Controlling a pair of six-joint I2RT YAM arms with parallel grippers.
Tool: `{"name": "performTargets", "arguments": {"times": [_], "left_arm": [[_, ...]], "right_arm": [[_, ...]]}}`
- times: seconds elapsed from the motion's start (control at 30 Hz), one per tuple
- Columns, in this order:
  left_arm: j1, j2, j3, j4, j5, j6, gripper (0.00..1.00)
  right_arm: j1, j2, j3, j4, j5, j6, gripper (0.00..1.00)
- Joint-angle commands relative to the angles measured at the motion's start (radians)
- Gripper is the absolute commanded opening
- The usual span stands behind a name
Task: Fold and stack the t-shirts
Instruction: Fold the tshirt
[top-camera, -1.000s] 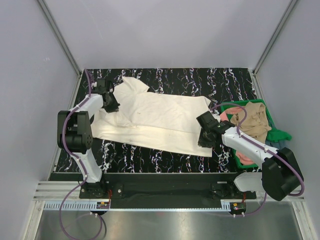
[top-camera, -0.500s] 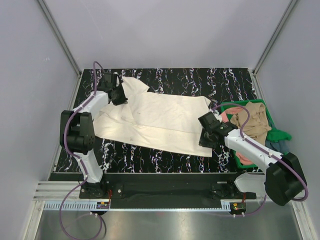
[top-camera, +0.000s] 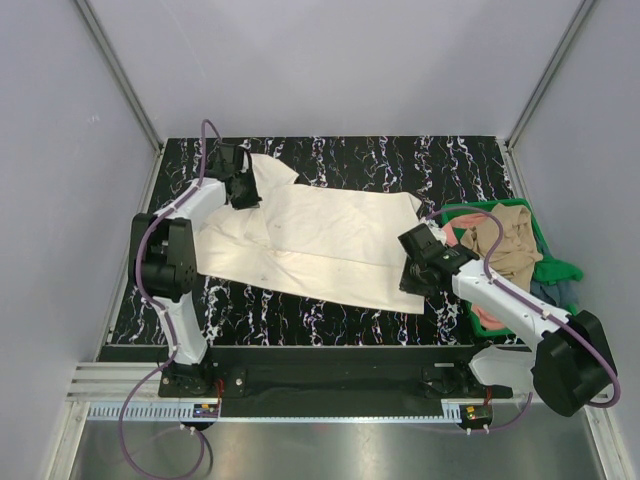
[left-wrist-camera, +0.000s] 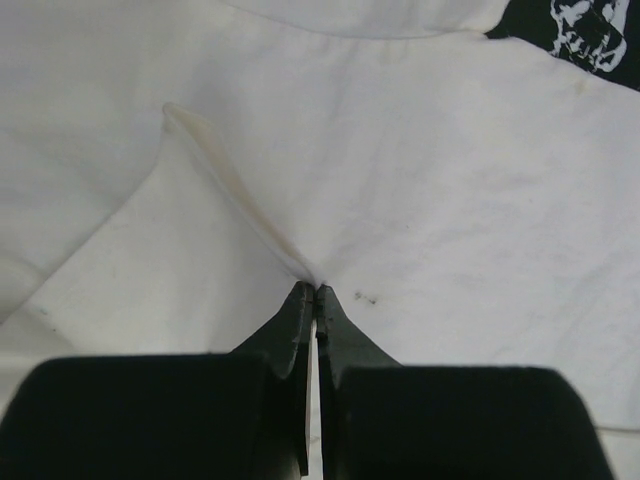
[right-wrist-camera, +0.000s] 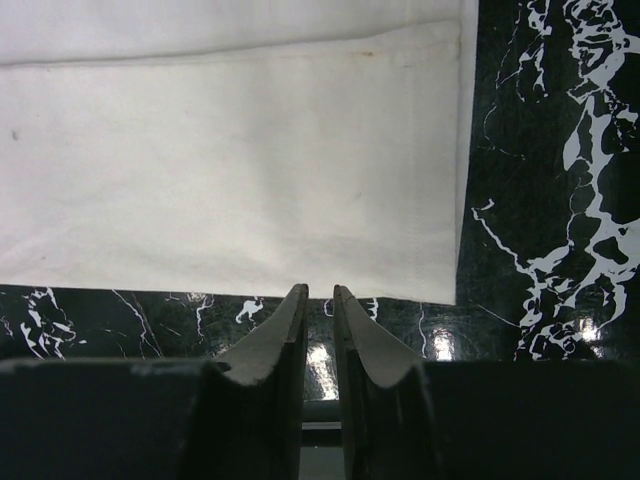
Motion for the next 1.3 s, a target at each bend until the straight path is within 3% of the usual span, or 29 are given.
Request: {"name": "performTargets", "arguments": {"times": [0.0, 0.2, 0.37, 0.47, 0.53, 0.63, 0.73, 0.8, 0.93, 1.03, 1.1, 1.2, 1.27], "left_arm": [[-0.004, 0.012, 0.066, -0.036, -0.123, -0.009, 0.00], [-0.005, 0.037, 0.074, -0.062, -0.209, -0.099, 0.04], [-0.004, 0.101, 0.142, -0.053, -0.083, -0.081, 0.04], [-0.004, 0.075, 0.149, -0.071, -0.011, -0.069, 0.15], [-0.005, 0.005, 0.125, -0.048, 0.026, -0.075, 0.34], [-0.014, -0.119, 0.022, 0.021, 0.084, -0.028, 0.48], [-0.013, -0.184, -0.044, -0.028, -0.061, 0.005, 0.51], [-0.007, -0.210, -0.104, -0.045, -0.068, 0.011, 0.51], [0.036, -0.244, -0.226, -0.031, -0.039, -0.050, 0.49], [0.120, -0.261, -0.309, 0.022, 0.027, -0.098, 0.34], [0.144, -0.258, -0.319, 0.025, 0.044, -0.112, 0.15], [0.136, -0.226, -0.303, 0.025, 0.058, -0.132, 0.01], [0.125, -0.198, -0.286, 0.025, 0.058, -0.136, 0.00]], "right_arm": [[0.008, 0.016, 0.015, 0.010, 0.066, 0.032, 0.23], [0.005, 0.168, 0.120, 0.056, 0.130, 0.086, 0.24], [0.005, 0.206, 0.150, 0.114, 0.060, 0.086, 0.24], [0.005, 0.214, 0.121, 0.113, 0.072, 0.087, 0.24], [0.007, 0.212, 0.107, 0.114, 0.067, 0.099, 0.24], [0.005, 0.198, 0.110, 0.114, 0.064, 0.106, 0.24], [0.005, 0.162, 0.111, 0.116, 0.064, 0.107, 0.24], [0.005, 0.152, 0.116, 0.117, 0.055, 0.100, 0.24], [0.007, 0.136, 0.127, 0.116, 0.031, 0.086, 0.24], [0.005, 0.125, 0.128, 0.114, 0.011, 0.081, 0.24], [0.005, 0.114, 0.127, 0.113, 0.000, 0.080, 0.24], [0.005, 0.082, 0.113, 0.114, 0.001, 0.086, 0.24], [0.007, 0.073, 0.108, 0.116, 0.000, 0.092, 0.24]]}}
